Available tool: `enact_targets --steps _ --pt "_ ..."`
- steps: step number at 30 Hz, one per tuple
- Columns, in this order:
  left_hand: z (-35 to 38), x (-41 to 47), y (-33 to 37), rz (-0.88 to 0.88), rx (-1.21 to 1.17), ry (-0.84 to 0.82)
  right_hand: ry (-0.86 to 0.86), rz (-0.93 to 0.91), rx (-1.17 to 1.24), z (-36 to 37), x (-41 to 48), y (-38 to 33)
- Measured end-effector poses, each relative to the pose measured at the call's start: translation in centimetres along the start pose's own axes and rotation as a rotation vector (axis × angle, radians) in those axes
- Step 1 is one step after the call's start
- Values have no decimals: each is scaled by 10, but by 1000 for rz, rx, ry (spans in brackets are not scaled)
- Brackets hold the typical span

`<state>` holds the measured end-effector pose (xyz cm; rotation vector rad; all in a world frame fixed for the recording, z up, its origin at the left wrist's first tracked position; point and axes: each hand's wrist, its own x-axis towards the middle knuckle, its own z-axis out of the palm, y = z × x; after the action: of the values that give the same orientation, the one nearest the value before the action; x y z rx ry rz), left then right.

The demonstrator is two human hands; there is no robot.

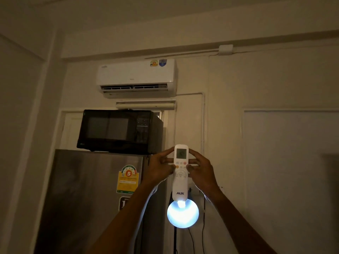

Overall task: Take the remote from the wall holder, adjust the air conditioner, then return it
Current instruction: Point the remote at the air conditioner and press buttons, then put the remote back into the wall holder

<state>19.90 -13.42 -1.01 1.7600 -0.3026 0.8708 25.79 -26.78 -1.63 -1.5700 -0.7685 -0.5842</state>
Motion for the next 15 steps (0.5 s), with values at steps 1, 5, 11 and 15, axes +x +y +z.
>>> enact_targets --steps 1,5,11,15 --pt "10 4 -3 -1 -15 -2 -1 -1 -7 -6 3 7" --pt "48 26 -19 -14 -52 -29 13 17 -32 -31 20 41" --pt "103 77 -42 -39 -130 -75 25 0 -58 -70 60 90" --pt "140 112 -55 -75 -206 -79 64 -33 -111 -96 94 113"
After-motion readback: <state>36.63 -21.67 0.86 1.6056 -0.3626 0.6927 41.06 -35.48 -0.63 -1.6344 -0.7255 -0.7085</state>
